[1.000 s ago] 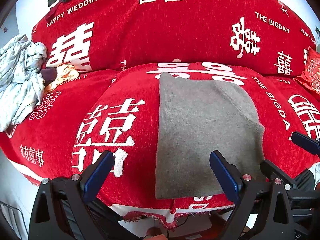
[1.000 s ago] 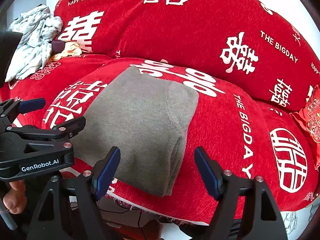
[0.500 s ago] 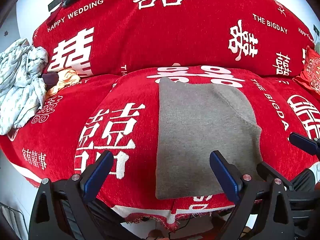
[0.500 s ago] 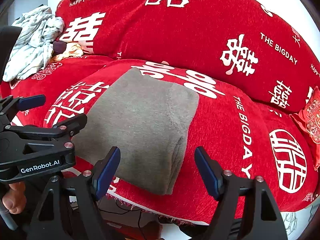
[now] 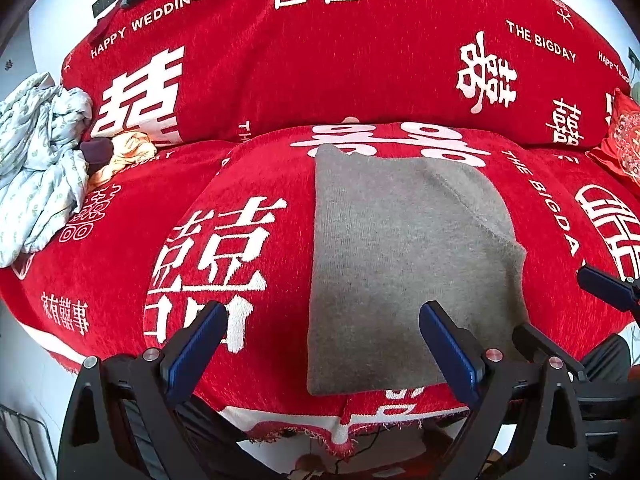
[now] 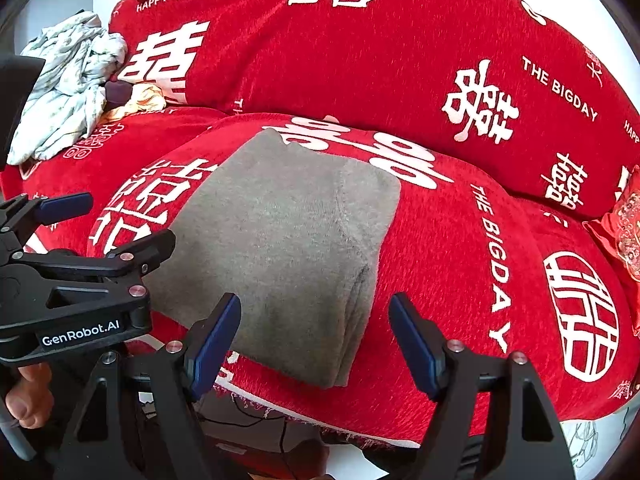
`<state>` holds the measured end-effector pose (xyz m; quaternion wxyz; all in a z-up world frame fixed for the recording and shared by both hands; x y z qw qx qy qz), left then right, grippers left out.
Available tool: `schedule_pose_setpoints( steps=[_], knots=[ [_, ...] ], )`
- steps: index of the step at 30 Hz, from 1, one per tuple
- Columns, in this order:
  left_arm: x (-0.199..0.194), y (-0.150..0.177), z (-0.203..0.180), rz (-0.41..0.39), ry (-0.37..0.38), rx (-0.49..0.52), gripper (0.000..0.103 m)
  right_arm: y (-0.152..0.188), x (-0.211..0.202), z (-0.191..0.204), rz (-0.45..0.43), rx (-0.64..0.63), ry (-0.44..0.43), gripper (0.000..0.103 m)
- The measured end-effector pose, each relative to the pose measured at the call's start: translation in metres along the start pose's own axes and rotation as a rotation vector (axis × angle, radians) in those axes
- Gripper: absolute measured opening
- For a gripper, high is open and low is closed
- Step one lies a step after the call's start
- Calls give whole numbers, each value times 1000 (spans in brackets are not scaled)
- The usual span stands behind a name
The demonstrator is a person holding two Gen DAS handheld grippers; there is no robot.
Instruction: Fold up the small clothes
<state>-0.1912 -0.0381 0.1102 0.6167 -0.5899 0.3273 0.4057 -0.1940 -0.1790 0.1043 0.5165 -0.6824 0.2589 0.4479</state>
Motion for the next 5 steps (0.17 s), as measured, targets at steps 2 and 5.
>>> schedule_pose_setpoints(
  steps=[2,5],
  knots=[
    [1,0,0,2,1,0,97,0,2,-2,4,1,-4,79],
    [2,0,-1,4,0,3,97,0,3,-5,7,4,-10,79]
  ],
)
Point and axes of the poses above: each gripper's, at about its wrist camera, not at the fingertips, and x roughly the way its jaws point, z to its left, y to its underside, the point moved 1 cm from there along x, roughly the way its jaws point, and after that the axes turned 11 degrees about z, right-handed, at the moved point
